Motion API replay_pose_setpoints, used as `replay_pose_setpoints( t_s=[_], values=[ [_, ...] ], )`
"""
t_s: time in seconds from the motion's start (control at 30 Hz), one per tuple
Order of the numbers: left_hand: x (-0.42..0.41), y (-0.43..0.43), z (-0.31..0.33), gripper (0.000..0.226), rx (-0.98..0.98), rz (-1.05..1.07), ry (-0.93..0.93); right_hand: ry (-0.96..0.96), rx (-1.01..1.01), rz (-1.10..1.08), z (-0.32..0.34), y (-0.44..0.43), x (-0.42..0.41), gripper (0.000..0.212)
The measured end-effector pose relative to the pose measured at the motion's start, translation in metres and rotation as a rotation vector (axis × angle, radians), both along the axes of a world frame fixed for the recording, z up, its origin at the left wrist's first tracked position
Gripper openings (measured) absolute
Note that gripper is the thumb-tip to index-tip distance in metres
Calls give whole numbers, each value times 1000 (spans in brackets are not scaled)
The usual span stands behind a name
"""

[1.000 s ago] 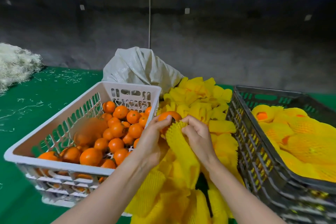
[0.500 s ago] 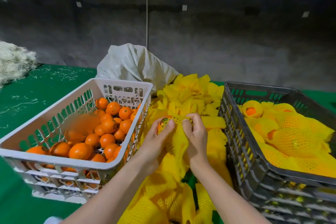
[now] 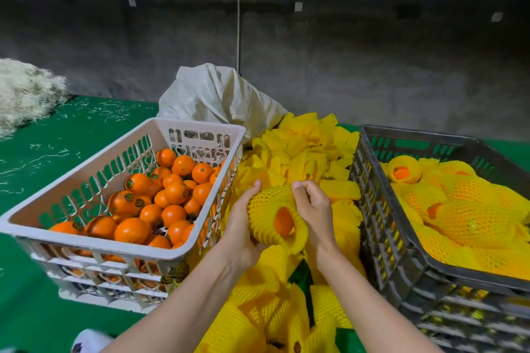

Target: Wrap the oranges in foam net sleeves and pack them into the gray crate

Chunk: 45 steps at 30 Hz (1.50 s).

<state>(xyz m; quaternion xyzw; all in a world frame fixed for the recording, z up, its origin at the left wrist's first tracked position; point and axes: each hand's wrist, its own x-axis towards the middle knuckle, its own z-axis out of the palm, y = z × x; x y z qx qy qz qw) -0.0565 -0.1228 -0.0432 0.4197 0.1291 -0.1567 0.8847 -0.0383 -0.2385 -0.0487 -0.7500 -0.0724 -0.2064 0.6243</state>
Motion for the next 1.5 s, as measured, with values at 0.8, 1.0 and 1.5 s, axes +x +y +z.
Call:
replay_pose_setpoints(
  t_s=[0.8,1.0,1.5],
  values=[
    [15,-3,-14,15,62,209,-17,211,317,178,-5,3,-19,35],
    [16,-3,-14,25,237,366,-23,443,114,267,1,4,-26,37],
    [16,5,3,40,606,-9,-350,729,694,672,-3,-17,-36,37]
  ],
)
